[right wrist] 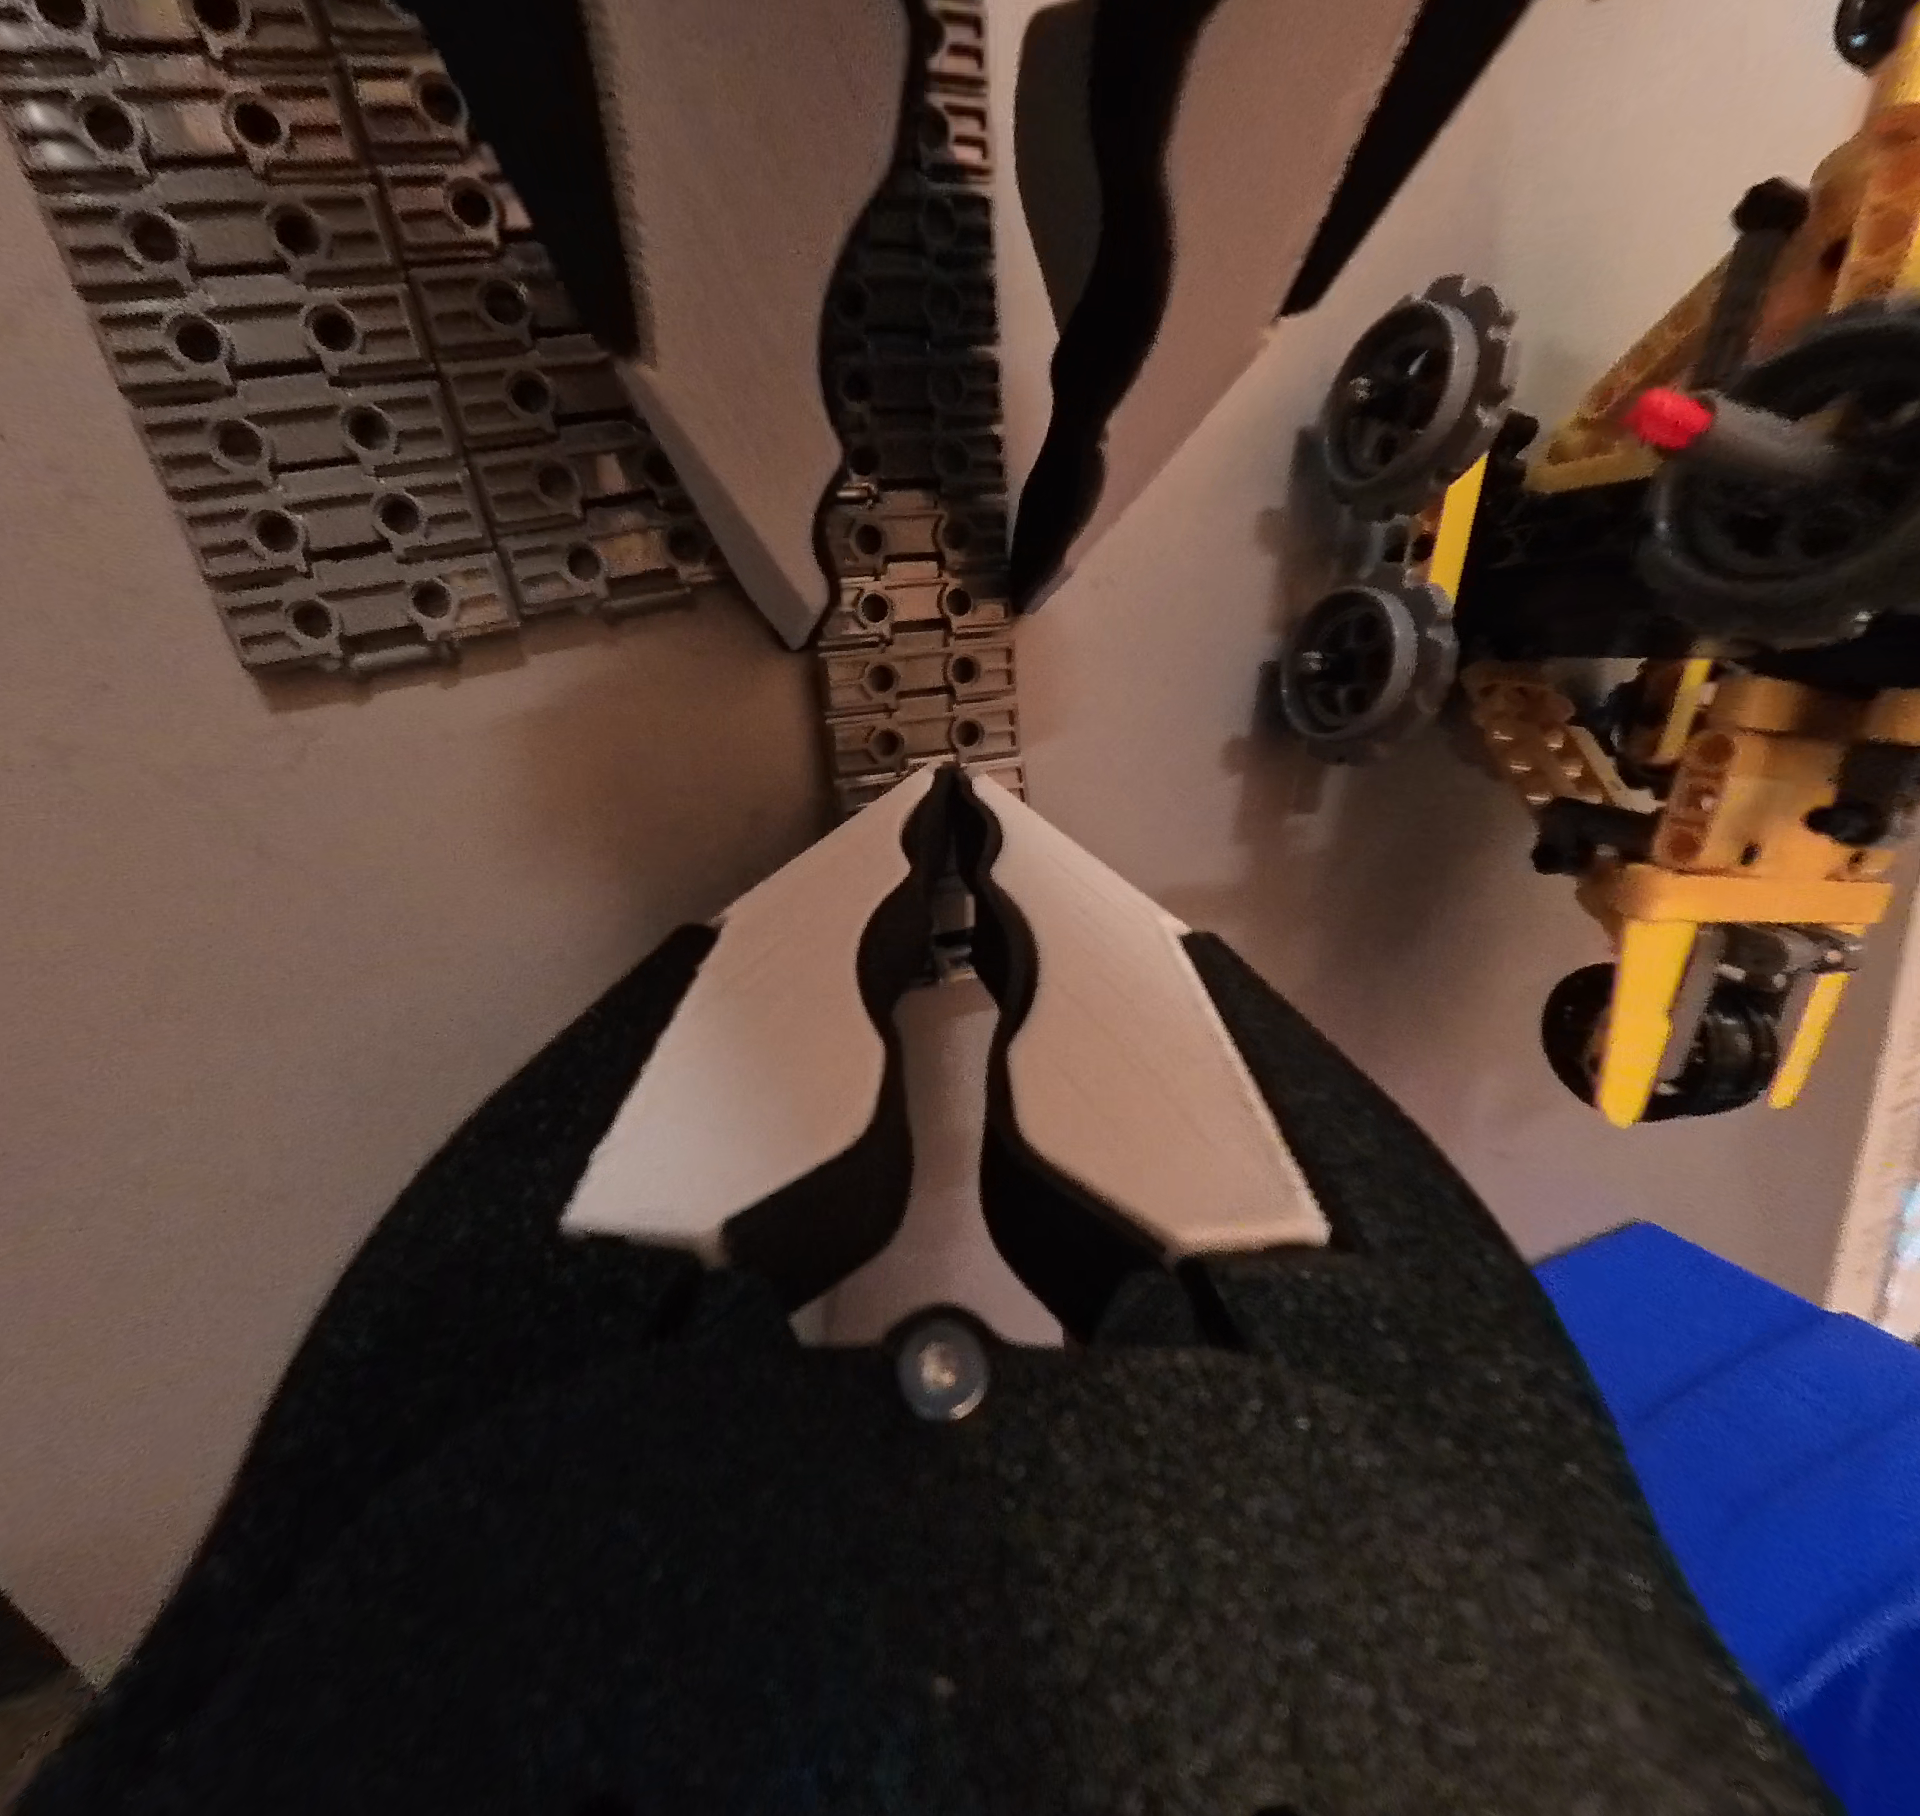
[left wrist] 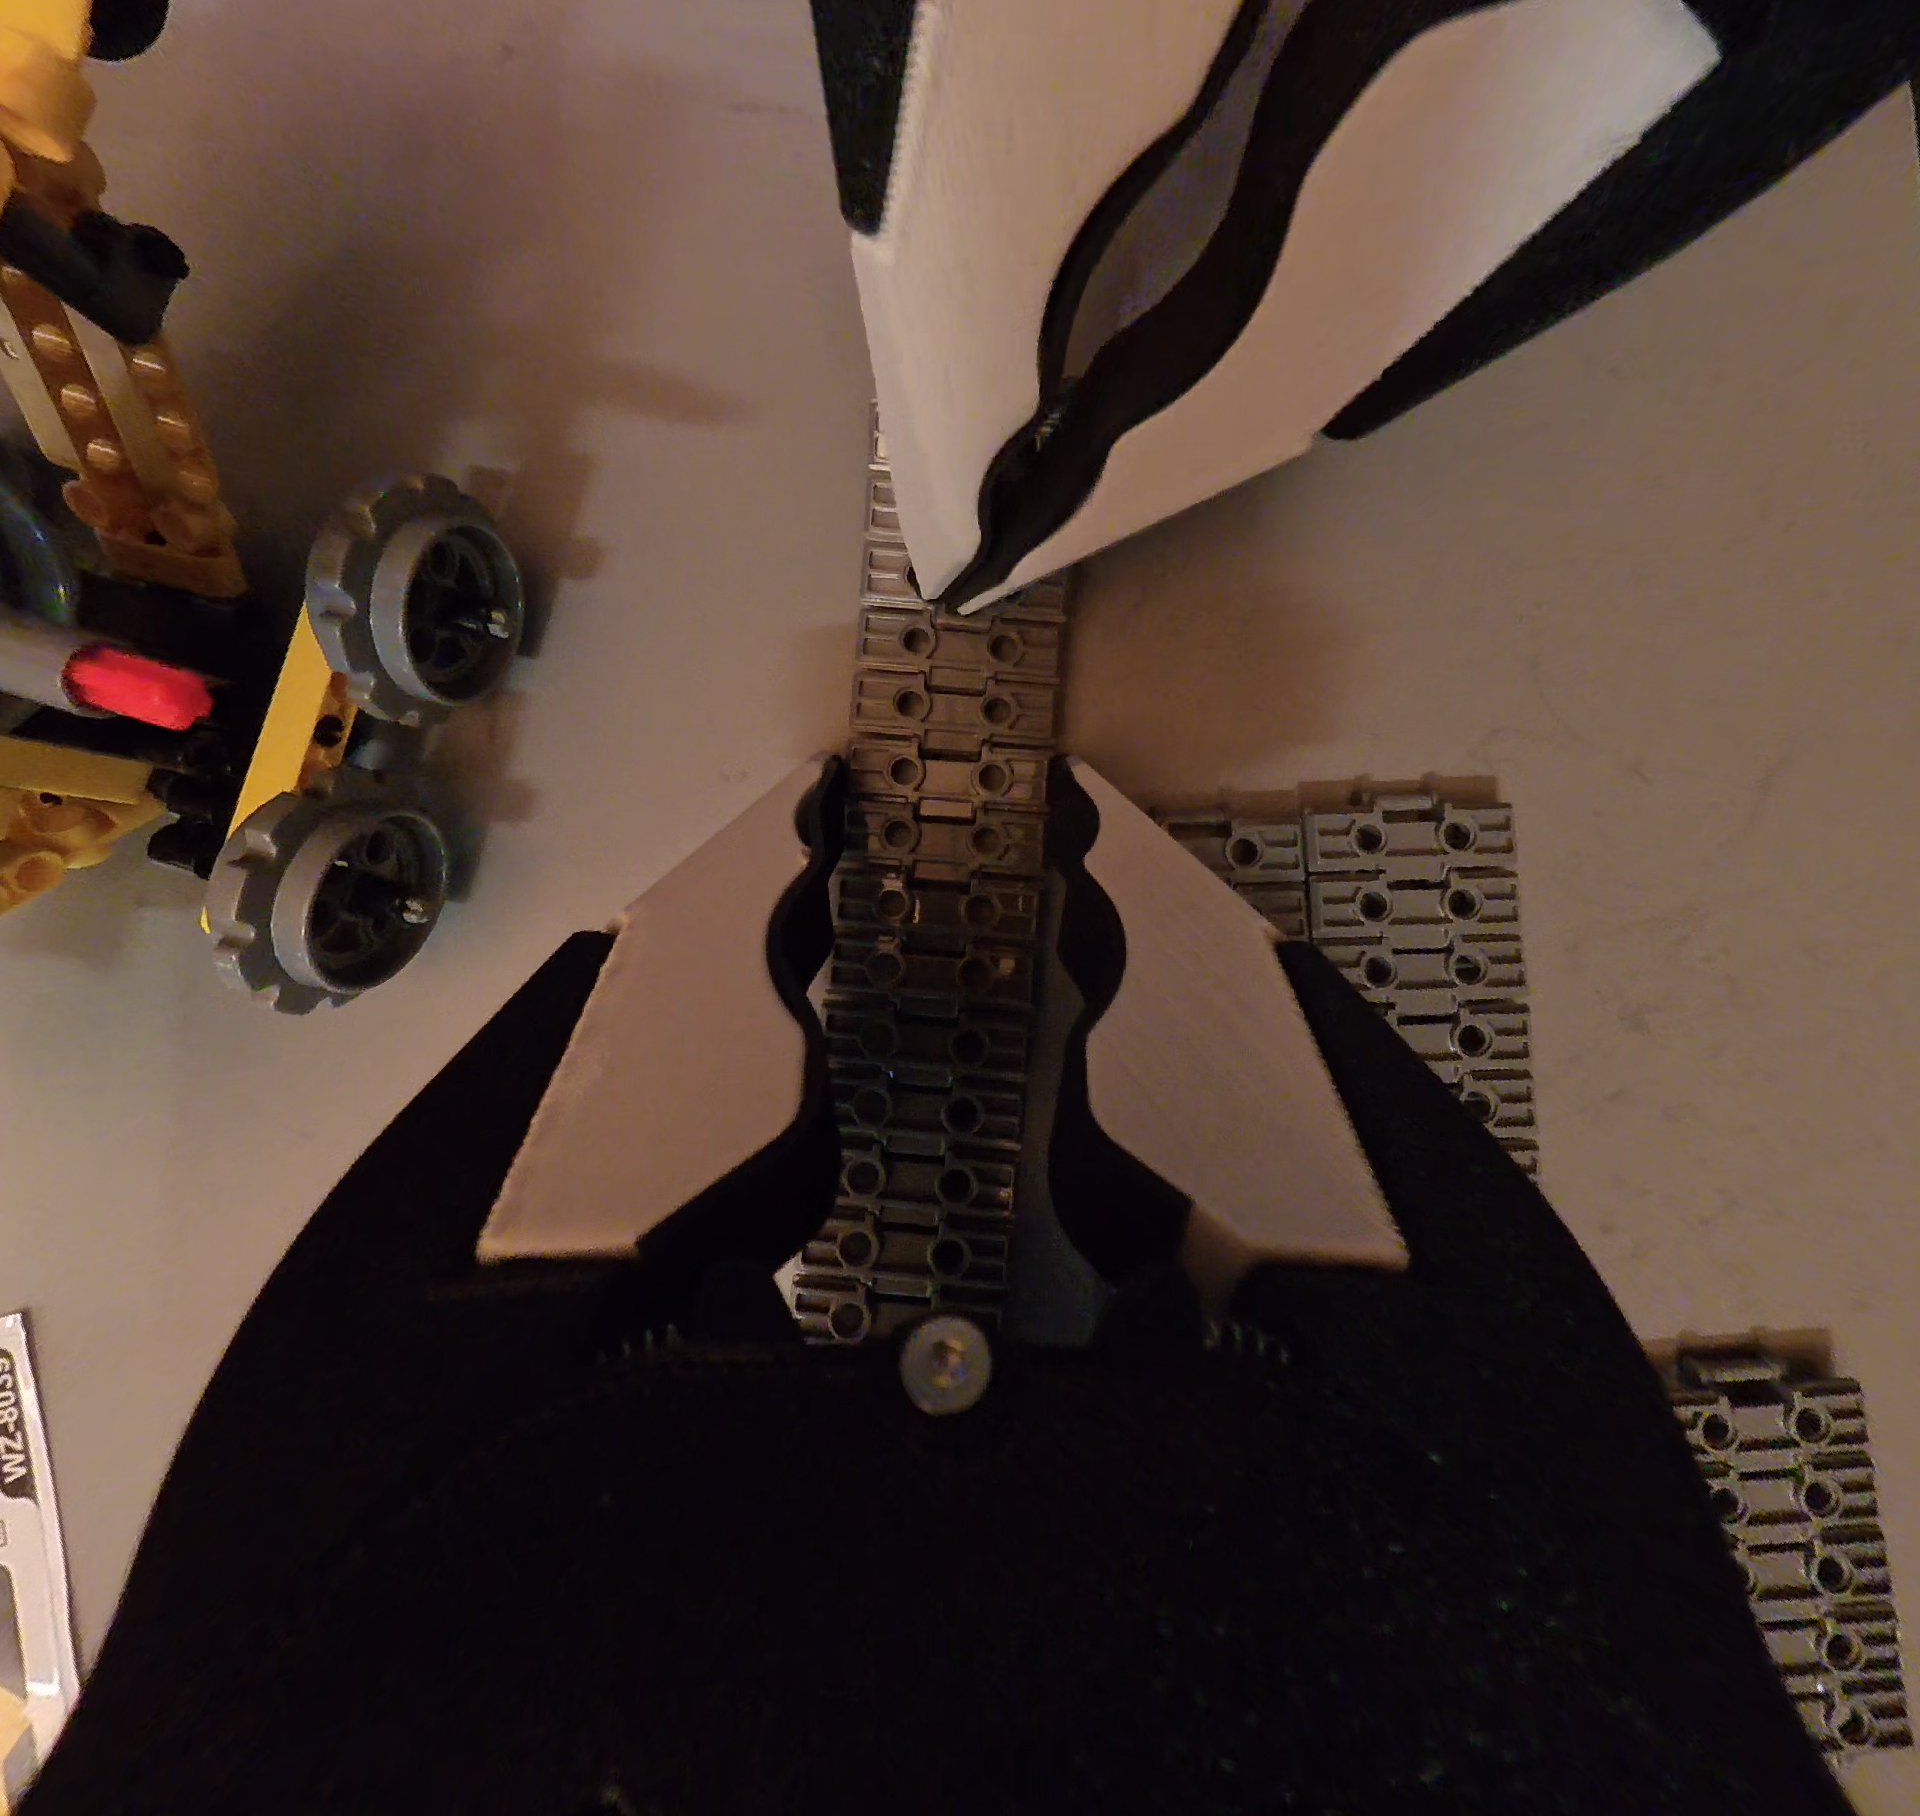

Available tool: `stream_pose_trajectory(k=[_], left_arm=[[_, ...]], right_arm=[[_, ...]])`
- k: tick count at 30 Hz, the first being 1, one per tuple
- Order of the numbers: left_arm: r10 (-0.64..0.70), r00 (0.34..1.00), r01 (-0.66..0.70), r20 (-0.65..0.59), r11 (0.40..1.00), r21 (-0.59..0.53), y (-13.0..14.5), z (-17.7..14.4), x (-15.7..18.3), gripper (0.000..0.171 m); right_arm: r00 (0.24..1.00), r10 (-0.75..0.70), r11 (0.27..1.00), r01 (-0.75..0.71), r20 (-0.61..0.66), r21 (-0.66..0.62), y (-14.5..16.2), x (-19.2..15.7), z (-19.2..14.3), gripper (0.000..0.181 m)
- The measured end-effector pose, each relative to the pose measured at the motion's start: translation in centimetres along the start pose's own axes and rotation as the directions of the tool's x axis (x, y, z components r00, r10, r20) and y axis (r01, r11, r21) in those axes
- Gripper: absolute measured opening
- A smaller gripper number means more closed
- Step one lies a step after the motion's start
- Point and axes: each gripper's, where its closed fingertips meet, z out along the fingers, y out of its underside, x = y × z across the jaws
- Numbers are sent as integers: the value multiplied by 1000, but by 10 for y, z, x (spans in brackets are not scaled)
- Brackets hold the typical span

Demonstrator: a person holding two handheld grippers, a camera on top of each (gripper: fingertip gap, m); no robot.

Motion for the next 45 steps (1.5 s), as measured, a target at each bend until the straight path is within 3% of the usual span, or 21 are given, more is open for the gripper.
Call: stream_pose_trajectory(k=[14,19,33,37,41,45], left_arm=[[-3,1000,3,-2,1000,7,0,0,0,37],[-3,1000,3,-2,1000,7,0,0,0,37],[-6,1000,6,1,1000,16,0,0,-1,37],[-8,1000,8,1,1000,16,0,0,-1,38],[-7,1000,7,-5,1000,12,1,0,0,37],[-3,1000,3,-7,1000,15,1,0,0,37]], right_arm=[[995,-82,994,77,-54,-83,0,-1,1,0],[967,-240,959,222,-89,-176,-1,-1,1,0],[914,-406,893,394,-11,-216,-1,-3,2,0],[929,-370,908,365,15,-204,-2,-3,3,0],[968,-238,958,247,75,-143,-1,-4,4,0],[982,-184,977,188,50,-104,-1,-3,3,0]])
